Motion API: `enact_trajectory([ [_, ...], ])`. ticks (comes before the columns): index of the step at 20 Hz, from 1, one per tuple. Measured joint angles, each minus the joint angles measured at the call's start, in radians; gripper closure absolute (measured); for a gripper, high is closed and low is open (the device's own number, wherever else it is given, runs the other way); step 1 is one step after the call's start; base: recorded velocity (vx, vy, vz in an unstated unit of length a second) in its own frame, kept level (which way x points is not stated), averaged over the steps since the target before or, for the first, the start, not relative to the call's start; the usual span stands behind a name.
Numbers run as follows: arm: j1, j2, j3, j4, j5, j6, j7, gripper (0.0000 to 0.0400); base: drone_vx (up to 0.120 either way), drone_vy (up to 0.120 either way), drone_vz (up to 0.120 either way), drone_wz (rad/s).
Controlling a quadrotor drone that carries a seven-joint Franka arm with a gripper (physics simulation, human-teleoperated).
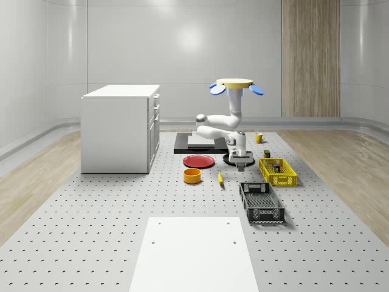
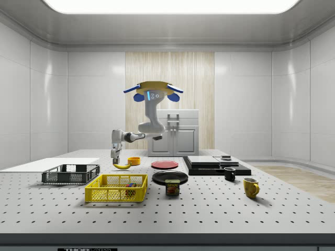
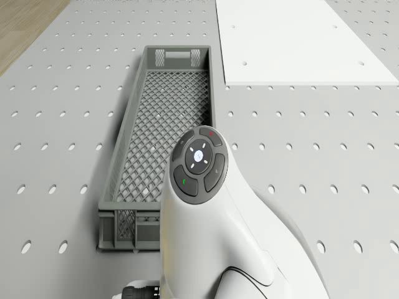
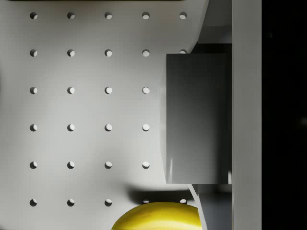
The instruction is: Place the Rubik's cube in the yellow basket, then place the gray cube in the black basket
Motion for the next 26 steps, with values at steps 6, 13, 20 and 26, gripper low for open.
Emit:
enact_trajectory([
  [6, -0.001, -0.003, 0.0, 0.0, 0.001, 0.002, 0.001, 0.015, 0.12, 0.013, 0.0, 0.0],
  [13, -0.002, -0.005, 0.001, 0.0, 0.002, 0.005, 0.001, 0.015, 0.12, 0.12, 0.0, 0.0],
  [20, -0.003, -0.008, 0.001, 0.0, 0.003, 0.007, 0.002, 0.015, 0.12, 0.034, 0.0, 0.0],
  [26, -0.003, -0.01, 0.001, 0.001, 0.004, 0.009, 0.003, 0.015, 0.12, 0.0, 0.0, 0.0],
])
